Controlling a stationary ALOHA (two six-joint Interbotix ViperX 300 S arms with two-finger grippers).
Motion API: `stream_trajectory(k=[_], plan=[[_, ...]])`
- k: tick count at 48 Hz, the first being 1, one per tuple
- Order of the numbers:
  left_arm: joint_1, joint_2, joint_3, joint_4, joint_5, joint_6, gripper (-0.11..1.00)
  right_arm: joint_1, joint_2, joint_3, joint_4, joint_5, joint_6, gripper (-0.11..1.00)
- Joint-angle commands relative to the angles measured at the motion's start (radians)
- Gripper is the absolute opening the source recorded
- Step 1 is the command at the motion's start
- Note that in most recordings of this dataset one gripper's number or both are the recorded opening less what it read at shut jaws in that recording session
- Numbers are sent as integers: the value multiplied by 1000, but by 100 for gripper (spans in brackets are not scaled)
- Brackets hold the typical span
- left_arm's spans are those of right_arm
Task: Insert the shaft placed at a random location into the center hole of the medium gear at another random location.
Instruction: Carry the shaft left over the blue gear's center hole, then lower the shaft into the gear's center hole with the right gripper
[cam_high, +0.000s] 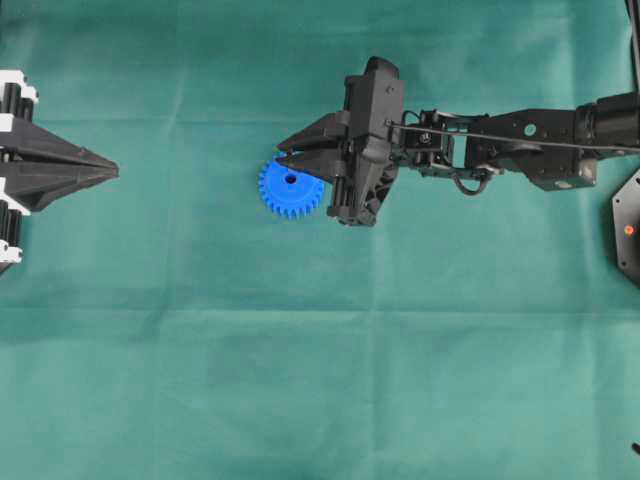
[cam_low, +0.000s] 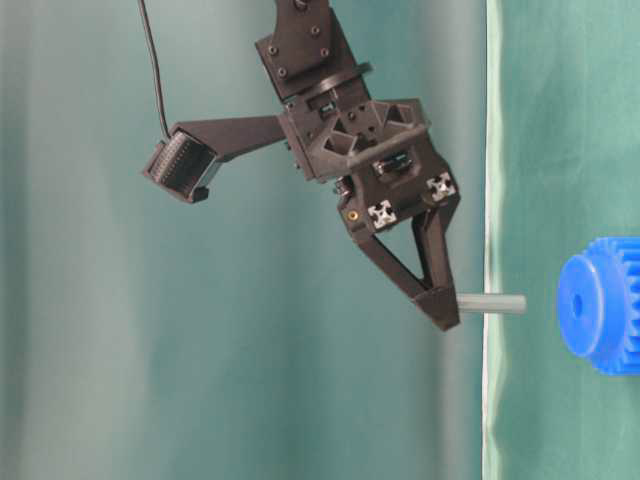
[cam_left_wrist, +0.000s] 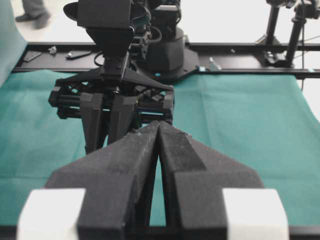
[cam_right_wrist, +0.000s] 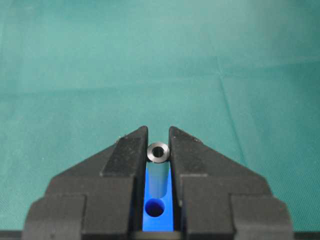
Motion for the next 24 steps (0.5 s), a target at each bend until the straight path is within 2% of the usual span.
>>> stream_trajectory(k=[1,24], plan=[[2,8,-20,3,-5,2,0,3,-12,-29,-2,-14,6,13],[2,8,-20,3,-5,2,0,5,28,-37,3,-18,8,13]])
